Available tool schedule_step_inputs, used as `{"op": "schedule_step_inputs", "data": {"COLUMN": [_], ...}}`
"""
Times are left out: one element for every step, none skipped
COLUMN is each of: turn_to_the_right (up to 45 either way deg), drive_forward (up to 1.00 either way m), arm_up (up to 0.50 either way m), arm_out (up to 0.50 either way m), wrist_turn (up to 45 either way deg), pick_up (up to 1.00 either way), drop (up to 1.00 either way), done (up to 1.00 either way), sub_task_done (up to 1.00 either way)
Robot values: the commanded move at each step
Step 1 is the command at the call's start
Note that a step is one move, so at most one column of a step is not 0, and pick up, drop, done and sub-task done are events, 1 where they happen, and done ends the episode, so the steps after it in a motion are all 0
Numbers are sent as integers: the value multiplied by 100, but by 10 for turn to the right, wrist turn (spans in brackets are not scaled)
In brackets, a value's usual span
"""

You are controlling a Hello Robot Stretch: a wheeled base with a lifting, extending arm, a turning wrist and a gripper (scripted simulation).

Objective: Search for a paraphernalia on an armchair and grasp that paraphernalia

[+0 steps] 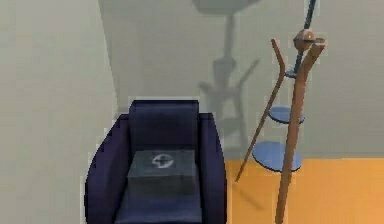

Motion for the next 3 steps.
{"op": "schedule_step_inputs", "data": {"turn_to_the_right": [0,-450,-450], "drive_forward": [15,0,0], "arm_up": [0,0,0], "arm_out": [0,0,0], "wrist_turn": [0,0,0], "pick_up": [0,0,0], "drop": [0,0,0], "done": [0,0,0], "sub_task_done": [0,0,0]}}
